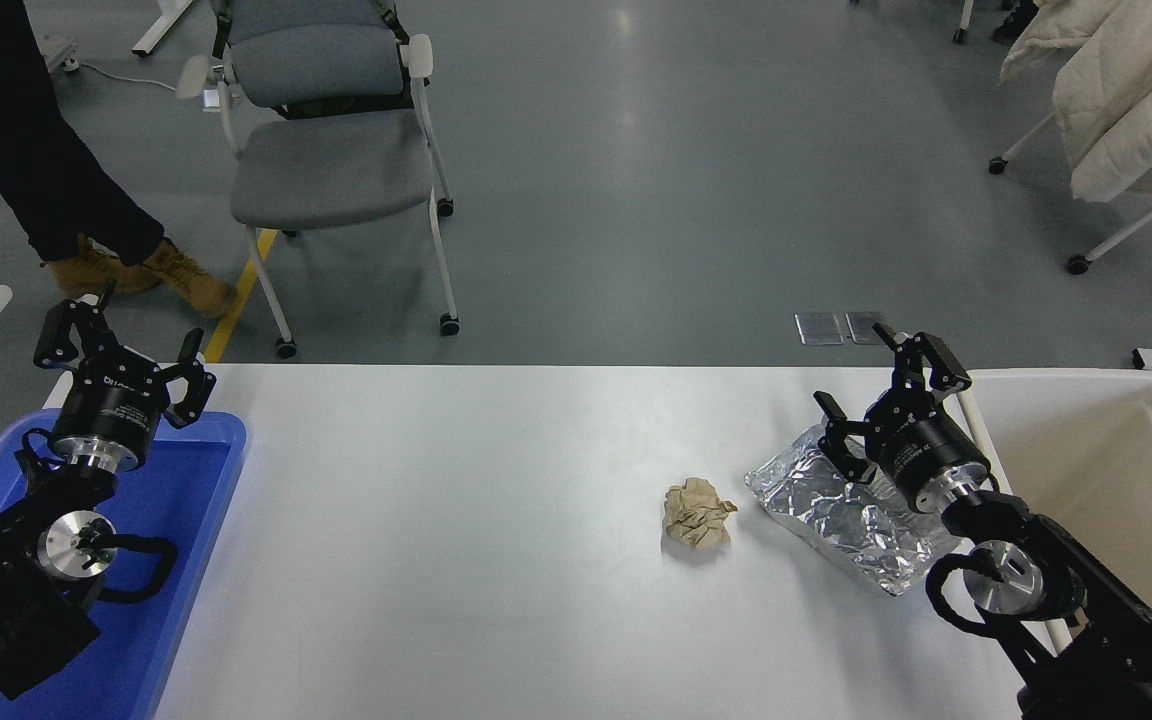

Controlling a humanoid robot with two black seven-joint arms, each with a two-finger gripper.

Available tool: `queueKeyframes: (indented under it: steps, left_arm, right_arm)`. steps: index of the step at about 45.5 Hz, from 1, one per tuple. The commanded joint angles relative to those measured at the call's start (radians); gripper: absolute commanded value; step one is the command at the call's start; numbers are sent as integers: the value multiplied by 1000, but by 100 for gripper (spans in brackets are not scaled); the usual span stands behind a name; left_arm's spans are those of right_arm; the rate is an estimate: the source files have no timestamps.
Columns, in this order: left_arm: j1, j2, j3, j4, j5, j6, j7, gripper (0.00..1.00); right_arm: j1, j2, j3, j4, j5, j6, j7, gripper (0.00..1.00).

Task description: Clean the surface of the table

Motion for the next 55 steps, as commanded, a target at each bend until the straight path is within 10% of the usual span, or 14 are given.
queueKeyframes:
  steps: [1, 31, 55]
  left_arm:
    - [0, 0, 0, -1, 0, 0, 0, 100]
    - [0, 0, 0, 1, 0, 0, 0, 100]
    - [0, 0, 0, -1, 0, 0, 0, 100]
  right_arm:
    - [23, 9, -2, -21, -6, -18, 5, 100]
    - [172, -138, -372, -52, -98, -222, 4, 100]
    - [560, -658, -1166, 269, -138, -151, -26, 100]
